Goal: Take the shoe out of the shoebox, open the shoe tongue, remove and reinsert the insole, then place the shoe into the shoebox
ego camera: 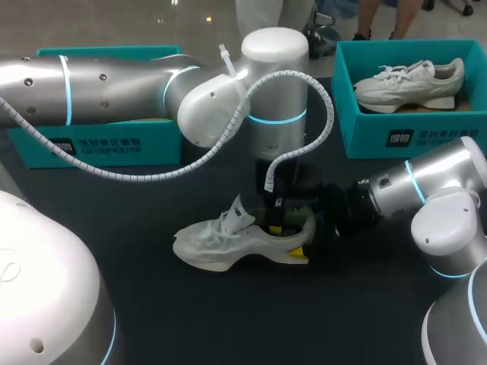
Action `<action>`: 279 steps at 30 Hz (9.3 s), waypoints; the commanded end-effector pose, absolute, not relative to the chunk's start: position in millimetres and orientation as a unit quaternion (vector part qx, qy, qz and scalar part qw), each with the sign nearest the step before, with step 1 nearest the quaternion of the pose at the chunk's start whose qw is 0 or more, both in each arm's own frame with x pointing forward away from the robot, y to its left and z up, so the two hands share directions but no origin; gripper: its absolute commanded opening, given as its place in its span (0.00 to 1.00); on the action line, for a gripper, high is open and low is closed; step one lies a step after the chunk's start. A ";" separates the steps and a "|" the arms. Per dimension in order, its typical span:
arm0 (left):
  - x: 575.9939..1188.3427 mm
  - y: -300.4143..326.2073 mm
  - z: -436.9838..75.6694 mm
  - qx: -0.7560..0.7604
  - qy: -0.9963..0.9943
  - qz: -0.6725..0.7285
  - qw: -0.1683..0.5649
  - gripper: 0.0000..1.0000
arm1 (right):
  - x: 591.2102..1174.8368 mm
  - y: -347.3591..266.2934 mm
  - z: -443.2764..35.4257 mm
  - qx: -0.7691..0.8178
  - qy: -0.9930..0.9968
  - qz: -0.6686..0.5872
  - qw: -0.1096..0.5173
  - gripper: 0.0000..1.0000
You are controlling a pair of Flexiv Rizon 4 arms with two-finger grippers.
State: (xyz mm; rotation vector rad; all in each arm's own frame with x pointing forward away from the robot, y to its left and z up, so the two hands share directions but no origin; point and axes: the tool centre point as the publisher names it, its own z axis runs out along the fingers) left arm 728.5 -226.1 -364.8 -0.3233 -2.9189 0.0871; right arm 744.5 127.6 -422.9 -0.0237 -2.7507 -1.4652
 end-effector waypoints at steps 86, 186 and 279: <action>734.9 -197.2 -364.4 -0.086 -0.979 0.113 0.144 0.00 | 744.3 130.7 -424.4 -0.008 -0.884 -0.468 0.012 0.00; 716.0 -228.1 -348.5 -0.066 -0.962 0.264 0.005 0.36 | 744.3 130.7 -424.4 -0.008 -0.884 -0.468 0.012 0.00; 719.2 -257.3 -157.3 -0.120 -0.857 0.488 0.116 0.00 | 744.3 130.7 -424.4 -0.008 -0.884 -0.468 0.012 0.00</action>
